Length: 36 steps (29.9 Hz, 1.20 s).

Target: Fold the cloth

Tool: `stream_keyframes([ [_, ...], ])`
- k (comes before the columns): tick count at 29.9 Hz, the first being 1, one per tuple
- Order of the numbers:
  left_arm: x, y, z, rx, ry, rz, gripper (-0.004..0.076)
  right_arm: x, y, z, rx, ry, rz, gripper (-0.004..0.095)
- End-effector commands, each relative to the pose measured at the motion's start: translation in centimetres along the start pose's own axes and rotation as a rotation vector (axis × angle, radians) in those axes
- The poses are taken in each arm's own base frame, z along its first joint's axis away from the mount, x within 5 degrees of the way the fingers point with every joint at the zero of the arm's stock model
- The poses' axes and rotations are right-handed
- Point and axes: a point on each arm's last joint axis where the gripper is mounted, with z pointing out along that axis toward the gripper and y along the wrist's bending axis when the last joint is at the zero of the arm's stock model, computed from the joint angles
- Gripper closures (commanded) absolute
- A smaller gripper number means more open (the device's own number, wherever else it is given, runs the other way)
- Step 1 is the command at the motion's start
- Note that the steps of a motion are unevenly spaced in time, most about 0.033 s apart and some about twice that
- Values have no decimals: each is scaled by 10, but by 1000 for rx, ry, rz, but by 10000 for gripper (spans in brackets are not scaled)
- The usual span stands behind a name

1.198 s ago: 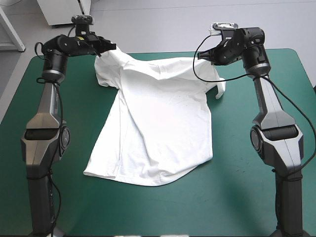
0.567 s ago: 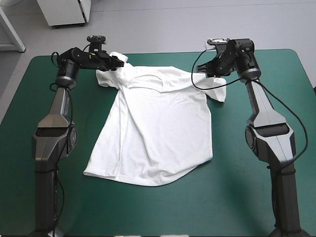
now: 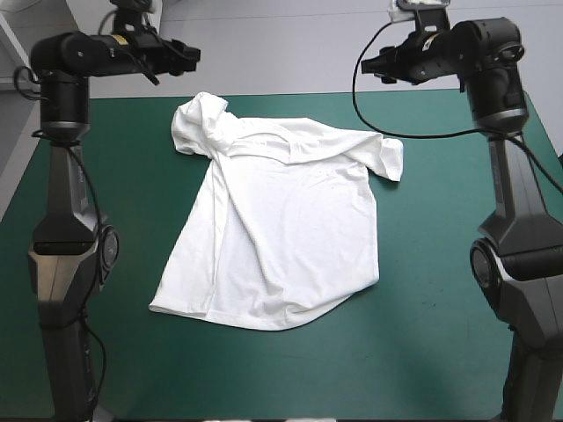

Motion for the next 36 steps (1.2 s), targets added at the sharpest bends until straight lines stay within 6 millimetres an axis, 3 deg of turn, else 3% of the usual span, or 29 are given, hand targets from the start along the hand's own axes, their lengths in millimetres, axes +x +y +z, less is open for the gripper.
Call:
stream_keyframes([
  [1,-48,-45,-101,-40,-173,92,320,-18,28,-90,-51,-189,-48,412],
  [4,-64,-68,-166,-140,-266,130,320,-6,50,-115,-93,-157,-75,424],
  [8,-70,-102,-248,-242,-358,152,320,38,75,-131,-138,-9,-108,424],
  [13,-50,-137,-304,-221,-326,122,329,93,90,-148,-187,132,-94,424],
  [14,-38,-137,-300,-211,-258,101,341,105,92,-151,-196,162,-83,424],
  [17,-1,-148,-313,-235,-153,86,375,127,92,-168,-219,184,-81,424],
  [21,58,-149,-307,-270,29,70,391,143,88,-183,-220,187,-61,445],
  [23,90,-147,-292,-250,125,17,391,145,85,-189,-212,172,-66,475],
  [26,119,-143,-268,-197,230,-60,391,145,85,-191,-211,167,-67,510],
  [31,149,-130,-224,-112,398,-112,391,145,86,-187,-211,179,-59,515],
  [36,157,-112,-190,-108,499,-146,391,145,86,-181,-207,196,-55,515],
])
